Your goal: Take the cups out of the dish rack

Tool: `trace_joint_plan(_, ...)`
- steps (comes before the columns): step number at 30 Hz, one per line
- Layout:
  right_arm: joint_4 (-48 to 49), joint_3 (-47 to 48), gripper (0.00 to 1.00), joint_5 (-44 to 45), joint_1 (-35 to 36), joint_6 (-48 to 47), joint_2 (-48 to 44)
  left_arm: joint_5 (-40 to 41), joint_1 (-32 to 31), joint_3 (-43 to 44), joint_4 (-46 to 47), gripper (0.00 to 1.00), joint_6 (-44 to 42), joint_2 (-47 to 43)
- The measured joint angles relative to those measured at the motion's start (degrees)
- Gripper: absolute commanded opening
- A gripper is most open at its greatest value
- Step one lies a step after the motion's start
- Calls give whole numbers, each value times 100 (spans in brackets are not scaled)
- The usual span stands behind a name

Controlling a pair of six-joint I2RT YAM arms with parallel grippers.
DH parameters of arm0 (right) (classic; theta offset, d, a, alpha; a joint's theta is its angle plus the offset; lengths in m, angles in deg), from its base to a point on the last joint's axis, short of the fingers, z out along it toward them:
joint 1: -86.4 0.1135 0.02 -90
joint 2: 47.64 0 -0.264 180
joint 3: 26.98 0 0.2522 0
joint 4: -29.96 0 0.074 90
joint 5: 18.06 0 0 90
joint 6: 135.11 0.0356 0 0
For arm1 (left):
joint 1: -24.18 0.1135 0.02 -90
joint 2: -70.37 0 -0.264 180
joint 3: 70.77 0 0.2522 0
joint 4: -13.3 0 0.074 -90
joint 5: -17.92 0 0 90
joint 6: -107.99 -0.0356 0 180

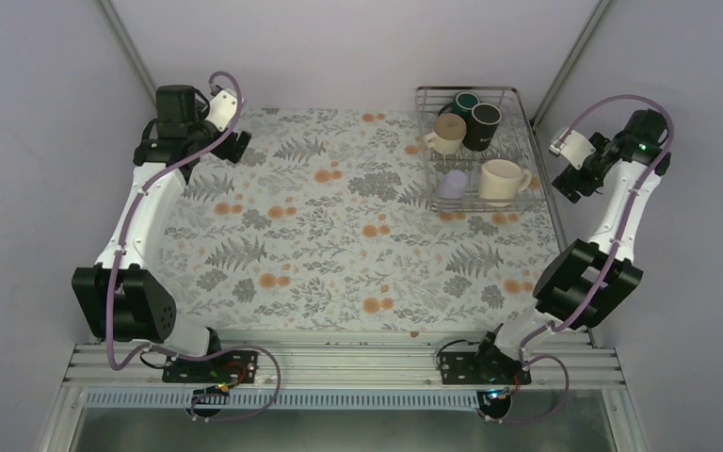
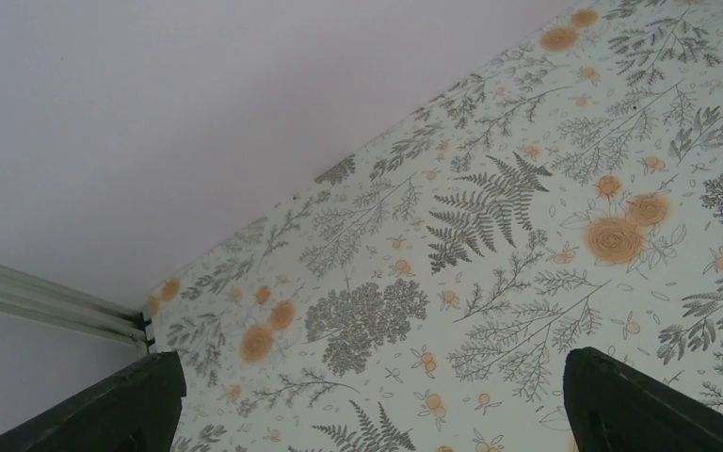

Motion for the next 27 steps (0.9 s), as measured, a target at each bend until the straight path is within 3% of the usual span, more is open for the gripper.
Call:
trace_joint_plan(13,-579,448,100,-269,-33,-566,636,98,-4,-2,24,100,-15,24)
trace_joint_plan(27,-1021,1364,97,-59,304,-640,2295,92,-26,9,210,100,-2,413)
